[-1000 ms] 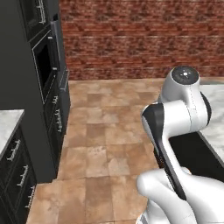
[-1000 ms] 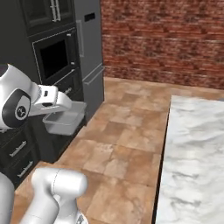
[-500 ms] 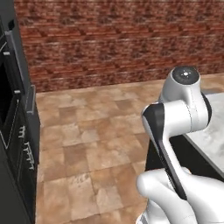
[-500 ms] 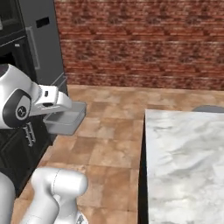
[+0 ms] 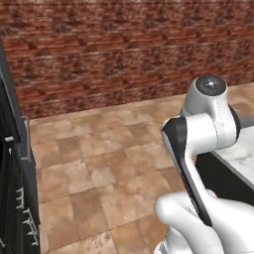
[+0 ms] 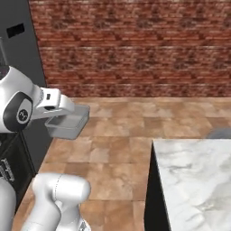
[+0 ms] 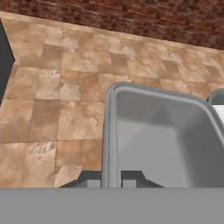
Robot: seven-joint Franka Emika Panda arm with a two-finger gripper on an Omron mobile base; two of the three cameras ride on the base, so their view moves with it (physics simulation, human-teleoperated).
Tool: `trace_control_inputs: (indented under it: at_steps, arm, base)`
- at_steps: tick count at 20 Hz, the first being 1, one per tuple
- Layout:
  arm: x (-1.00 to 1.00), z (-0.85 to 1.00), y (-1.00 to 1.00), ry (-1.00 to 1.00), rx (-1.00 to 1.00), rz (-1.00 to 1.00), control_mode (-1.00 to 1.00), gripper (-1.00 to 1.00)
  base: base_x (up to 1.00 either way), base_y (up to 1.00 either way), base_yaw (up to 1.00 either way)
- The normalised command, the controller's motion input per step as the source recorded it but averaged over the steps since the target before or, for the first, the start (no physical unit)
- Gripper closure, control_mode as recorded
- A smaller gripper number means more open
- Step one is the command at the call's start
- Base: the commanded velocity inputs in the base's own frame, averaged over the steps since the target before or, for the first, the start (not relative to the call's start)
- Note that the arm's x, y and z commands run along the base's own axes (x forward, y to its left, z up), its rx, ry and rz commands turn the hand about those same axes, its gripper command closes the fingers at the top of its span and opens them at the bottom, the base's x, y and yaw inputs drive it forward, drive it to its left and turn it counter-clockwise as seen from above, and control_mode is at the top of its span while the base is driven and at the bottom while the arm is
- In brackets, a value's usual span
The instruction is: Retrieve the tupperware and aluminum foil from the cabinet and place them on the dining counter near the plate with carrot and cucumber to prepare for storing leftovers.
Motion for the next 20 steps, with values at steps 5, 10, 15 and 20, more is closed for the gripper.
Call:
trace_control_inputs:
  at_steps: [5,10,15,20]
  arm:
    - [0.0,0.0,0.0,0.0,0.0,0.0,1.0,1.0]
    - [0.0,0.0,0.0,0.0,0.0,0.0,1.0,1.0]
    - [0.0,0.0,0.0,0.0,0.0,0.0,1.0,1.0]
    - [0.0,0.0,0.0,0.0,0.0,0.0,1.0,1.0]
  base:
    - [1.0,0.35,-0.27]
    - [1.0,0.18,-0.34]
    - [1.0,0.07,-0.4]
    - [1.0,0.02,-0.48]
